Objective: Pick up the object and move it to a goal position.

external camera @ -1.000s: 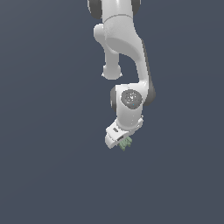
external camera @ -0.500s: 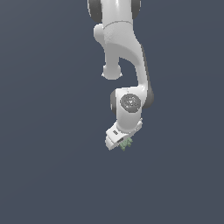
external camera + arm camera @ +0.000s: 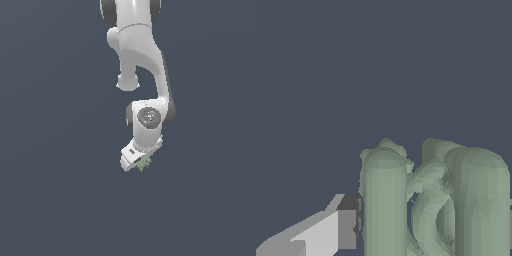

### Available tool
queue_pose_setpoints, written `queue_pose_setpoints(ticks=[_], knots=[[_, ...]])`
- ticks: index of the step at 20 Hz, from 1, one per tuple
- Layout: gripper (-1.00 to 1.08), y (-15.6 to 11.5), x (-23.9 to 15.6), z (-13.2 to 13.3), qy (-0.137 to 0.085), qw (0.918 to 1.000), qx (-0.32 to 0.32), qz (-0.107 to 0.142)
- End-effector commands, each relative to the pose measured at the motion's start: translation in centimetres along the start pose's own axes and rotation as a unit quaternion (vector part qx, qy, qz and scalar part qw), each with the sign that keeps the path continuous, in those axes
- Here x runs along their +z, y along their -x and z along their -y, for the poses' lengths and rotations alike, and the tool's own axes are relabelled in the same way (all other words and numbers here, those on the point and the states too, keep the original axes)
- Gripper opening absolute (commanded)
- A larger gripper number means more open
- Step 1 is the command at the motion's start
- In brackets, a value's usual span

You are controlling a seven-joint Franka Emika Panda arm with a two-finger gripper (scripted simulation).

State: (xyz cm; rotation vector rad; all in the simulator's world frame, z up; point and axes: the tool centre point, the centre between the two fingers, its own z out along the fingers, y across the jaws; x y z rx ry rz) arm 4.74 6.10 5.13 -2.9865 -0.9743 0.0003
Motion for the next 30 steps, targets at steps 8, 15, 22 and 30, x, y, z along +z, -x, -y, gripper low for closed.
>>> queue_pose_setpoints(ticks=[8, 15, 22, 30], knots=[[-1.00, 1.6, -2.4, -1.2, 0.000, 1.0000, 0.000, 0.000], [-1.00, 4.7, -7.4, -3.7, 0.000, 1.0000, 0.000, 0.000], [-1.00, 9.1, -14.4, -7.2, 0.000, 1.0000, 0.000, 0.000], [-1.00, 14.0, -22.5, -11.2, -0.001, 1.0000, 0.000, -0.001]])
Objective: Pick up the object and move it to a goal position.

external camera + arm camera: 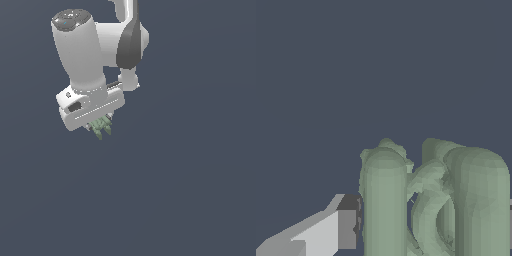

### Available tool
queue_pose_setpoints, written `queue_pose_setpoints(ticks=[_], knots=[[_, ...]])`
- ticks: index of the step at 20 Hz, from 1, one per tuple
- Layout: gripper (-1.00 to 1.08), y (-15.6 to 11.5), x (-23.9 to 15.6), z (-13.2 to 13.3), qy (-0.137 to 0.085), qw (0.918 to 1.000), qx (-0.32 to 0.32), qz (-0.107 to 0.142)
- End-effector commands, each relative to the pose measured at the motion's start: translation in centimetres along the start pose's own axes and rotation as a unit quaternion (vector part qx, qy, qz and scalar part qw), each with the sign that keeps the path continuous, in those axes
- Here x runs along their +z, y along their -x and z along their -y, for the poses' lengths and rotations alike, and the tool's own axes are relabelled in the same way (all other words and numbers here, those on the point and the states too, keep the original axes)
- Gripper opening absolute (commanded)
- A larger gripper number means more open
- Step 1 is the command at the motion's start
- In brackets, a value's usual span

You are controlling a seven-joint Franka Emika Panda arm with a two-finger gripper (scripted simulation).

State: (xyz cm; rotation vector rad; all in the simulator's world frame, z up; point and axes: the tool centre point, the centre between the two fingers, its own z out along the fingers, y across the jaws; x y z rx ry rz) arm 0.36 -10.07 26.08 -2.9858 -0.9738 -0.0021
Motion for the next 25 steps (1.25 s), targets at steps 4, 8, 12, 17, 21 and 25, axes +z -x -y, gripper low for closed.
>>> queue_pose_setpoints(ticks=[4, 8, 12, 17, 21, 25], knots=[[-1.00, 3.3, -5.5, -2.7, -0.001, 1.0000, 0.000, 0.000], [-1.00, 5.5, -9.2, -4.7, 0.000, 1.0000, 0.000, 0.000], [-1.00, 7.1, -12.0, -6.3, 0.000, 1.0000, 0.000, 0.000], [-1.00, 8.4, -14.2, -7.6, 0.000, 1.0000, 0.000, 0.001], [-1.00, 8.8, -15.1, -8.1, 0.000, 1.0000, 0.000, 0.001], [-1.00, 8.9, -15.3, -8.3, 0.000, 1.0000, 0.000, 0.001]])
